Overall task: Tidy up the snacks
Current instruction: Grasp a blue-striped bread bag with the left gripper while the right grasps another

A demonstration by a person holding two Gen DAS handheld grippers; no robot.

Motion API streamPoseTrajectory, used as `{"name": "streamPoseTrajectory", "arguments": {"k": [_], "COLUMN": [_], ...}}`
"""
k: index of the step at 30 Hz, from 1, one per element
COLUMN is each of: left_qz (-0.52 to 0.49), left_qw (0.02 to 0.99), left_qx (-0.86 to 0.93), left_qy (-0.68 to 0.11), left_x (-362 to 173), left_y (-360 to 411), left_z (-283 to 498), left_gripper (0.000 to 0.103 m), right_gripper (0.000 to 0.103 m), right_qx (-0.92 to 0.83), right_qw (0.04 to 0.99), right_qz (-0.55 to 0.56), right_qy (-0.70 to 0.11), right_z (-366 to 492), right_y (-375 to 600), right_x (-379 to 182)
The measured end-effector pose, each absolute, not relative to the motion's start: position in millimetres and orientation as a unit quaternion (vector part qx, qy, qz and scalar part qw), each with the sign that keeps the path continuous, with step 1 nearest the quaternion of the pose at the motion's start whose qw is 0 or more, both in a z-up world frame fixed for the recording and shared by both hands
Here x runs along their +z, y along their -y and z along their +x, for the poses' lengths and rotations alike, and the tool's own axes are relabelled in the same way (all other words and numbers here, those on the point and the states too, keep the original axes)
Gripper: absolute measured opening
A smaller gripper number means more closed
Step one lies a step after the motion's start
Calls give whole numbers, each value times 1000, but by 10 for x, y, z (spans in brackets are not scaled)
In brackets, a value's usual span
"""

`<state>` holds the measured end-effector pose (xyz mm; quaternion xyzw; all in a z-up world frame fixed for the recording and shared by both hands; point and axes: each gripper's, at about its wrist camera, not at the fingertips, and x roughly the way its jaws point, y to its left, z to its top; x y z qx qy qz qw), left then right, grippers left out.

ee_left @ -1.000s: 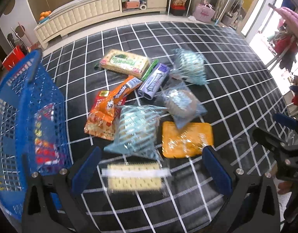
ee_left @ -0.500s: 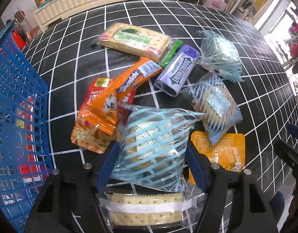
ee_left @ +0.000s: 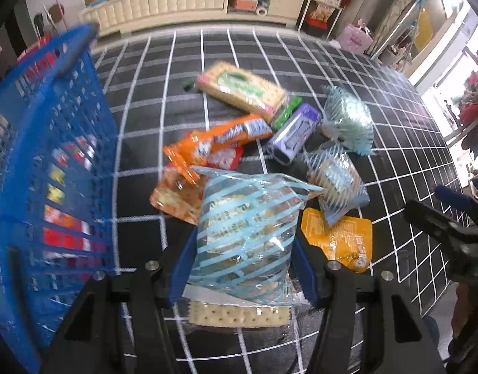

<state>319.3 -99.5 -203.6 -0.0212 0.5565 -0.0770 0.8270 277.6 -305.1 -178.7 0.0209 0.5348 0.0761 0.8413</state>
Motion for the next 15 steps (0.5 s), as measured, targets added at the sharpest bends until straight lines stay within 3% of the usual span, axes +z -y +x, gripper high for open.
{"name": "streamPoseTrajectory", "arguments": {"k": [10,15], "left_qz": [2,5], "left_qw": [847,844], "left_qx": [-32,-31], "left_qy": [-531,-535], "left_x": [-1952,-2048], "left_y": [948,968], "left_z": [3361,3448], "left_gripper": [56,56], "right_gripper": [96,76], "right_qx": [127,122], "right_qw": [823,809], "right_qz": [-25,-39], "right_qy": [-553,-574], "right_z": [3102,3241], "right_y": [2619,2516], "right_x": [-2057,-2290]}}
